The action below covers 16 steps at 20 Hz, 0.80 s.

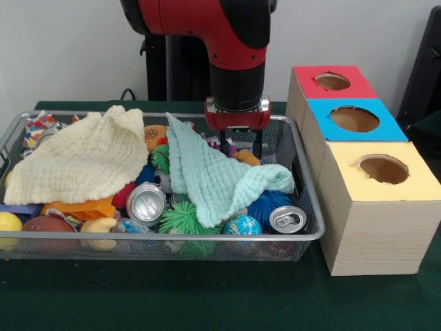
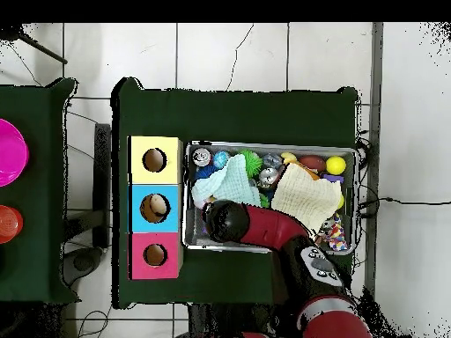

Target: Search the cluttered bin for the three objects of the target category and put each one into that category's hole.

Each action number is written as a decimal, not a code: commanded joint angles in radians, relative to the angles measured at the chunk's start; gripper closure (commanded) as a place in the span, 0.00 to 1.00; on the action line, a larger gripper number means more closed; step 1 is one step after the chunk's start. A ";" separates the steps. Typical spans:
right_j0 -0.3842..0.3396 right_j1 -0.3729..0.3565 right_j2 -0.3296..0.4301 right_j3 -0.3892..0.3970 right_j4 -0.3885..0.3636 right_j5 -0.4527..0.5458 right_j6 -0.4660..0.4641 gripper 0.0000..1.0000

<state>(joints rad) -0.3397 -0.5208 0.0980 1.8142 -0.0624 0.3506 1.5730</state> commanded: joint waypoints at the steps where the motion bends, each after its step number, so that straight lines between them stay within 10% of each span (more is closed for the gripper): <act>1: 0.009 0.063 0.008 -0.105 -0.037 0.020 0.076 0.00; 16: 0.025 0.066 0.027 -0.155 -0.040 0.062 0.050 0.00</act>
<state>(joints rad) -0.3254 -0.4848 0.0986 1.7663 -0.0632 0.3562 1.5730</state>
